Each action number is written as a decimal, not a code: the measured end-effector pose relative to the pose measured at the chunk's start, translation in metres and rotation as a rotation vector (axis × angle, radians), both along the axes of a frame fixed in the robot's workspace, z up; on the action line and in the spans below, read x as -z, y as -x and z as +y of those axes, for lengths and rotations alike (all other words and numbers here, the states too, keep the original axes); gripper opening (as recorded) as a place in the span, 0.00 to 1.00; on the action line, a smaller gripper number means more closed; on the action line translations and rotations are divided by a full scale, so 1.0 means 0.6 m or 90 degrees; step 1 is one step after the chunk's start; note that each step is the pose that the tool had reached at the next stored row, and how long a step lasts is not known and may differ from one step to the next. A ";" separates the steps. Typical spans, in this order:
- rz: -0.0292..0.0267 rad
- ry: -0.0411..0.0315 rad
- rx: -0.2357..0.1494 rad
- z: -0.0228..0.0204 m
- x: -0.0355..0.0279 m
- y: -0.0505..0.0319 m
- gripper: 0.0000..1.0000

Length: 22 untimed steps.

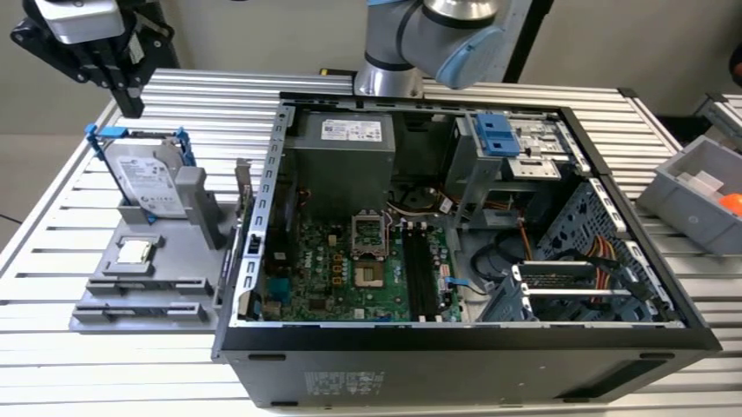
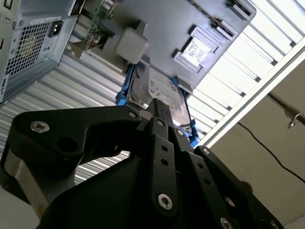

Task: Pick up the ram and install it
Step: 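Pick up the ram and move it above insertion slot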

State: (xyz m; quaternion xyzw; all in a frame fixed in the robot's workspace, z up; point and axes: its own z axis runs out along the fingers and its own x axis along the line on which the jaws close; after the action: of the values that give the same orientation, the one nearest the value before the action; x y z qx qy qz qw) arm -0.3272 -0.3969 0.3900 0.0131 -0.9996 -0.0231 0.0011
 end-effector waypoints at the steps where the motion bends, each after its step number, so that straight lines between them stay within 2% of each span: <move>1: 0.0000 0.0000 0.000 0.0000 0.000 0.000 0.00; 4: 0.0000 0.0000 0.000 -0.0001 0.000 0.000 0.00; 7: 0.0000 -0.0001 0.000 -0.0050 0.000 0.001 0.00; 11: 0.0000 0.0000 0.000 -0.0167 0.000 0.000 0.00; 22: 0.0000 0.0000 0.000 -0.0558 0.001 0.001 0.00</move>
State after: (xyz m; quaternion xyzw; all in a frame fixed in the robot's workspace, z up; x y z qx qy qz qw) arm -0.3279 -0.4304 0.3896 0.0130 -0.9996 -0.0231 0.0011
